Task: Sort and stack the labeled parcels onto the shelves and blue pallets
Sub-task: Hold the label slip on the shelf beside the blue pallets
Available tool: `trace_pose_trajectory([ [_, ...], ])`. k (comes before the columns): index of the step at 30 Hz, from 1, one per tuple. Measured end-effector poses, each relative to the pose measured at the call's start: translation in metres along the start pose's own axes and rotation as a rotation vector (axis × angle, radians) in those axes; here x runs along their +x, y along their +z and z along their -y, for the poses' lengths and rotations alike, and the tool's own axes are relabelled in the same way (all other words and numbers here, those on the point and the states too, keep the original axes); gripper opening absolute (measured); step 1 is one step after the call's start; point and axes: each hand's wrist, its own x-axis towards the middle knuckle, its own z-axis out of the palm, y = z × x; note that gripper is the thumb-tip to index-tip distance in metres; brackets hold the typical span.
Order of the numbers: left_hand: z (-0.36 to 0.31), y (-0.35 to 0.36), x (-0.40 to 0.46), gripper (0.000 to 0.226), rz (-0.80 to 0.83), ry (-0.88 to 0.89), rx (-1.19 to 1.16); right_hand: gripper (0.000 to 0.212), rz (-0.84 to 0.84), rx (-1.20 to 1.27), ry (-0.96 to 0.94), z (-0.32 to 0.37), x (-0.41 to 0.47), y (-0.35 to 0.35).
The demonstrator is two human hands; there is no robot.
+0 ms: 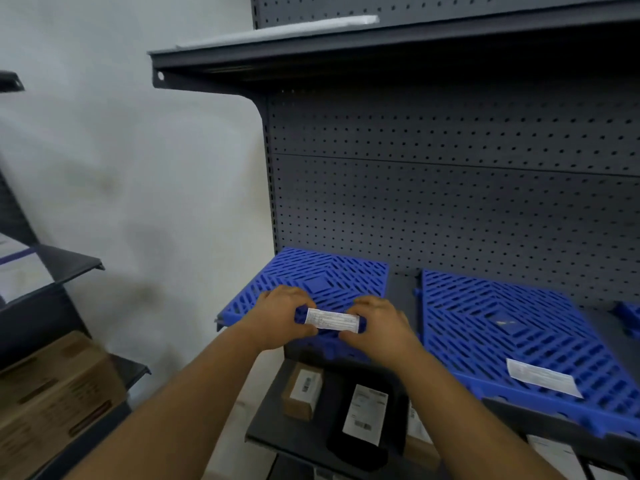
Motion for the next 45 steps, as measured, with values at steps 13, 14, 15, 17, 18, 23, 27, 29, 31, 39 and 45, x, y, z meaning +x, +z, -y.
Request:
trace_pose_trajectory([
  [13, 0.055, -0.005, 0.025, 0.037, 0.129, 0.013, 0.001, 0.033, 0.031, 0.042, 0.035, 0.022, 0.037, 0.027],
  [14, 0.057, -0.005, 0.027, 0.037, 0.137, 0.012, -0.003, 0.033, 0.031, 0.04, 0.04, 0.021, 0.038, 0.027],
  [15, 0.058, -0.004, 0.029, 0.037, 0.144, 0.013, -0.007, 0.034, 0.031, 0.035, 0.044, 0.021, 0.039, 0.027],
  [17, 0.061, -0.003, 0.031, 0.041, 0.153, 0.019, -0.012, 0.036, 0.042, 0.02, 0.048, 0.019, 0.041, 0.029],
  [18, 0.062, -0.002, 0.031, 0.045, 0.157, 0.021, -0.016, 0.037, 0.05, 0.016, 0.053, 0.017, 0.041, 0.031],
  [23, 0.067, 0.002, 0.03, 0.064, 0.184, 0.002, -0.024, 0.054, 0.091, 0.02, 0.079, 0.01, 0.038, 0.035],
  [27, 0.059, -0.005, 0.03, 0.059, 0.125, 0.035, -0.047, 0.055, 0.013, 0.026, 0.087, 0.006, 0.035, 0.024],
  [29, 0.054, -0.009, 0.029, 0.058, 0.103, 0.05, -0.041, 0.054, -0.012, 0.026, 0.089, 0.005, 0.032, 0.017],
  [31, 0.046, -0.01, 0.027, 0.066, 0.084, 0.053, -0.052, 0.055, -0.035, 0.0, 0.081, 0.003, 0.027, 0.012],
  [39, -0.014, 0.018, 0.003, 0.078, -0.117, 0.242, 0.111, 0.079, -0.109, -0.138, 0.019, -0.017, -0.025, 0.007],
  [45, -0.078, 0.02, -0.014, 0.09, -0.095, 0.24, 0.098, 0.063, -0.17, -0.127, 0.011, -0.043, -0.067, -0.022],
])
